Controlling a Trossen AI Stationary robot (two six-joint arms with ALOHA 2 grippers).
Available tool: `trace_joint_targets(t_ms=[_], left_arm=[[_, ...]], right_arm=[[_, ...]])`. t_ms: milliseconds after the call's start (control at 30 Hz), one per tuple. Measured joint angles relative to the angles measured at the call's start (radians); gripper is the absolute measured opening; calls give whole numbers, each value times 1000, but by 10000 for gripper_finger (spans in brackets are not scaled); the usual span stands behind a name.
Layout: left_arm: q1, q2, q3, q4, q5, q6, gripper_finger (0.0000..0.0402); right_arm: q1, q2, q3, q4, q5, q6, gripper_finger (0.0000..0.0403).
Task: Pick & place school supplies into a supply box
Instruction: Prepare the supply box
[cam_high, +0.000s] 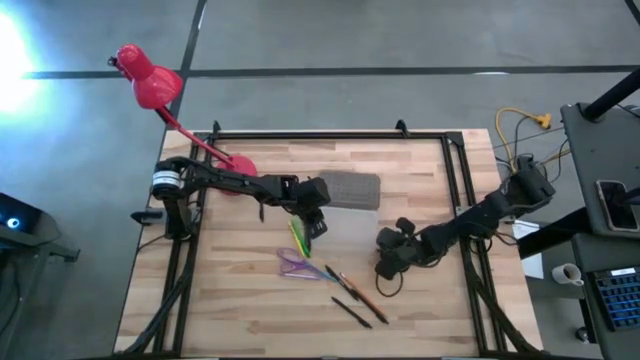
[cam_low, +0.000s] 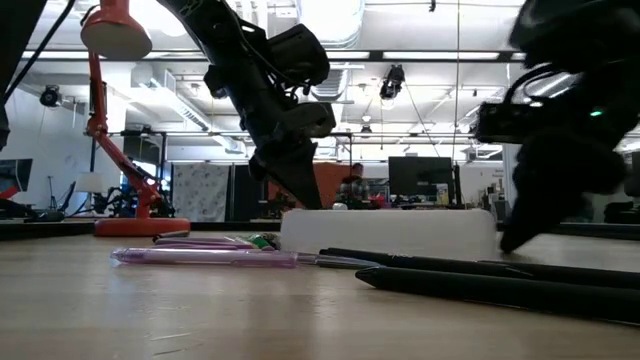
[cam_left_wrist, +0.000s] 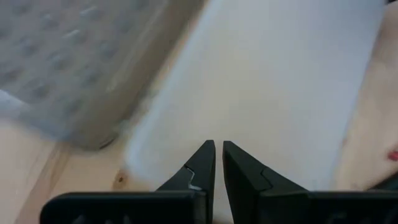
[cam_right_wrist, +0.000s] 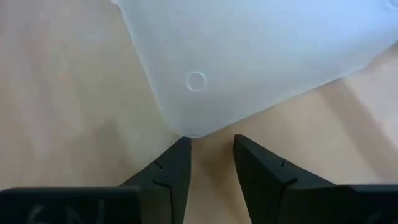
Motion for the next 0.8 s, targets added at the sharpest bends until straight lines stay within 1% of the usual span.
trace_joint_targets(t_ms=[100, 167, 300, 467, 633, 800], left_arm=[[-2, 1, 1, 10, 7, -3, 15], [-2, 1, 8, 22, 7, -7, 15], [-1, 1, 25, 29, 0, -8, 15], [-2, -11, 70, 34, 6, 15, 15], [-2, -18, 127, 33, -14, 45, 15], [2, -20, 145, 31, -45, 46, 15]], right_arm=[[-4, -13, 27, 4, 27, -27, 114], [-1, -29, 60, 15, 27, -55, 114], [-1, -59, 113, -3, 48, -145, 114], [-2, -118, 147, -163, 169, -137, 114], [-19, -216, 161, -162, 287, -236, 114], [-84, -290, 188, -144, 309, -357, 114]])
